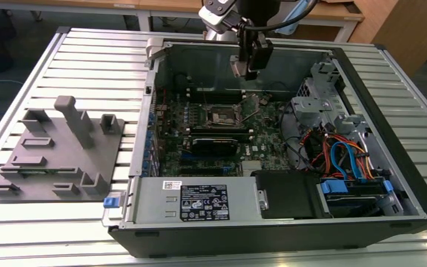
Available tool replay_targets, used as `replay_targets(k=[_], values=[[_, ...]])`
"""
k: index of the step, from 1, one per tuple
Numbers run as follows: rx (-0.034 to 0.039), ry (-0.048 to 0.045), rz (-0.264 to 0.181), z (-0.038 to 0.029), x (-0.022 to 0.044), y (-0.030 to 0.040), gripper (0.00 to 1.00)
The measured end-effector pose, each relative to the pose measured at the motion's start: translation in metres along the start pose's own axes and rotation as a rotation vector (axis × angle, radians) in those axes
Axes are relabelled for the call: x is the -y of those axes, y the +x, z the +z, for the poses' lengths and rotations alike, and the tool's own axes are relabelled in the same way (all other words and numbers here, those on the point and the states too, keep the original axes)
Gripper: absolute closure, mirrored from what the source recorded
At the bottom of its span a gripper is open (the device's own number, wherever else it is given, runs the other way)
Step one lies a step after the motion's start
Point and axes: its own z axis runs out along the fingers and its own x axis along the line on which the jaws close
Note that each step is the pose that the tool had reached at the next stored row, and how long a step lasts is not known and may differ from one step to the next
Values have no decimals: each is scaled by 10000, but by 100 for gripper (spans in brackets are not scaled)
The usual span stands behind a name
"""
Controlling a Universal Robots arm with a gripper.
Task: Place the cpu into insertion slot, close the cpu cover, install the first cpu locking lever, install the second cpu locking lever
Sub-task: 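Place the cpu into insertion slot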
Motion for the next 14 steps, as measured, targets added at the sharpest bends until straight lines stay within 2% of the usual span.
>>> replay_targets(k=[6, 10, 14], values=[[2, 0, 19, 0, 0, 0, 46], [36, -8, 422, 8, 6, 1, 46], [40, -9, 452, 32, 8, 0, 46]])
